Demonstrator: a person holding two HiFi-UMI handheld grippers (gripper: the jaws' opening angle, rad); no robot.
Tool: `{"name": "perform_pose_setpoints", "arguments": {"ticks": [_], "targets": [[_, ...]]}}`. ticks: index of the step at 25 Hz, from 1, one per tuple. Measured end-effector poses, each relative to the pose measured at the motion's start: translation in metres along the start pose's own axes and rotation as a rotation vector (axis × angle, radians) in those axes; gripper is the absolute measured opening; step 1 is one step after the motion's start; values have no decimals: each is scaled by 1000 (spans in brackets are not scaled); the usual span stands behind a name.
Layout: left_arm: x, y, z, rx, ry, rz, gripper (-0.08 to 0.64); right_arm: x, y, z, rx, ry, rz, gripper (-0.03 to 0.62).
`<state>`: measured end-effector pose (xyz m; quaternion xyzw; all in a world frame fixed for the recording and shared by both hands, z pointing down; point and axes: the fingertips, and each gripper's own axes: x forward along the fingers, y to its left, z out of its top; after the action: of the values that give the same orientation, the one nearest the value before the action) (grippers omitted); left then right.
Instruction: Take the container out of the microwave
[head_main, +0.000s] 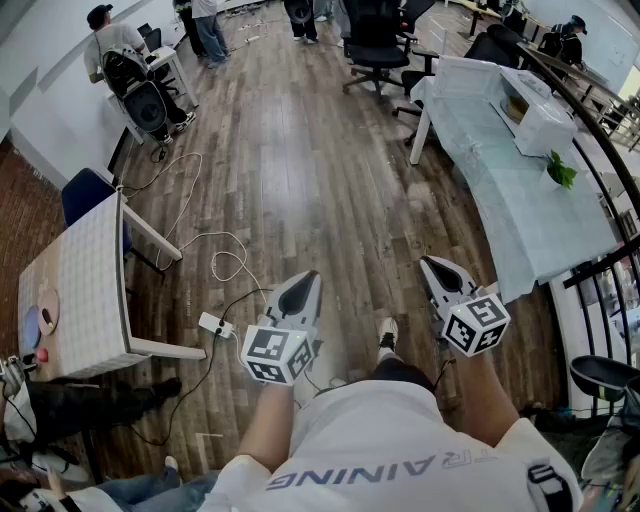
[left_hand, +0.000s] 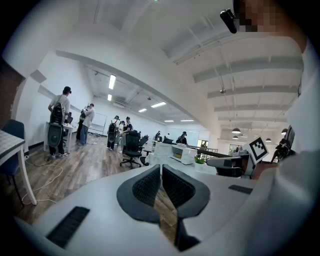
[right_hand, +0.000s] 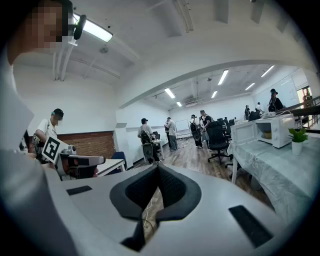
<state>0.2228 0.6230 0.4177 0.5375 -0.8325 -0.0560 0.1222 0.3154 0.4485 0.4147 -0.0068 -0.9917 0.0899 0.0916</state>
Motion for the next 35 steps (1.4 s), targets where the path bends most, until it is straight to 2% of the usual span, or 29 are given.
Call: {"name": "perform_pose_setpoints", "arguments": {"ticks": [10,16,21,28,35], "targets": [[15,3,-3,-6,9,-7,43,4,-16,-6,16,10,-22,21],[27,12,-3,-23,17,-3,43,13,-35,-2,14,5,-99,21],[49,19,-6,-45,31,-3,43,26,-51,-1,1,20,-98,21],[107,33,-1,-50,44,15,43,64,-105,1,39,42,-96,21],[210,29,27,-16,59,36,43,111,-203,27,76,25,-82,21]]}}
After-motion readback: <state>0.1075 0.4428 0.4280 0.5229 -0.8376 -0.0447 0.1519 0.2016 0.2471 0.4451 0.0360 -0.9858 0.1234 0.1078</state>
